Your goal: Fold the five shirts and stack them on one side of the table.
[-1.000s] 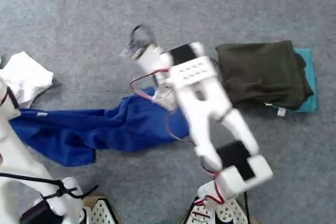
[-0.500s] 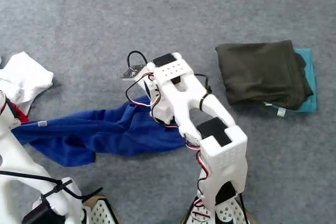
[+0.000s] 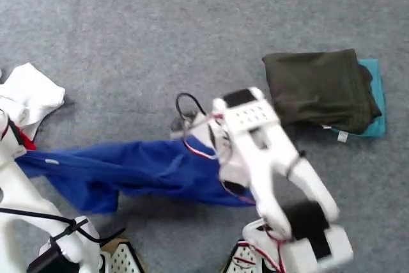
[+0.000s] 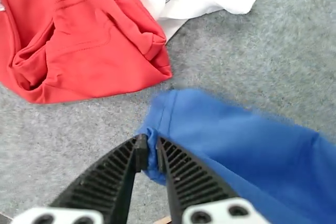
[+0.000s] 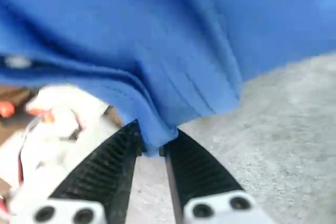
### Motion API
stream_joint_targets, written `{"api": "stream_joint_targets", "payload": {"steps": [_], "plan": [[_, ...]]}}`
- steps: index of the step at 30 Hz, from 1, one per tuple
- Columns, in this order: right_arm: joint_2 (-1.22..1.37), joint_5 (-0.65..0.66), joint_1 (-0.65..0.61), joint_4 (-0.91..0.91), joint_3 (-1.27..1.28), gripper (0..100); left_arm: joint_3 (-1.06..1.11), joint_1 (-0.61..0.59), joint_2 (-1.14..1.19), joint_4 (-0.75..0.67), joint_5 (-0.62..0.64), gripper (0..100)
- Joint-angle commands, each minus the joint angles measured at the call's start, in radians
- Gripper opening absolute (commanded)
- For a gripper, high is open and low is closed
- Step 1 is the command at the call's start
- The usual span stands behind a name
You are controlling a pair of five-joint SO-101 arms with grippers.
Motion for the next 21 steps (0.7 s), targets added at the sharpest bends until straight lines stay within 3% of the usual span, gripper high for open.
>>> {"api": "stream_joint_targets", "payload": {"steps": [1,6,9,14,18,21], "plan": [[-0.197,0.14,0.077,0.048,0.059,4.5,0.002,-0.016,-0.015,-0.018,-0.025,3],[-0.36,0.153,0.19,0.057,0.05,25.0,0.007,-0.058,-0.014,-0.04,-0.028,3],[-0.415,0.153,0.232,0.057,0.008,29.7,0.016,-0.076,-0.014,-0.04,-0.029,3],[-0.398,0.12,0.189,-0.006,-0.064,23.0,0.051,-0.074,-0.014,-0.04,-0.029,3],[-0.302,-0.077,0.063,-0.092,-0.071,10.4,0.076,-0.074,-0.017,-0.06,-0.029,3],[-0.217,-0.169,-0.069,-0.14,-0.073,9.3,0.107,-0.074,-0.023,-0.075,-0.029,3]]}}
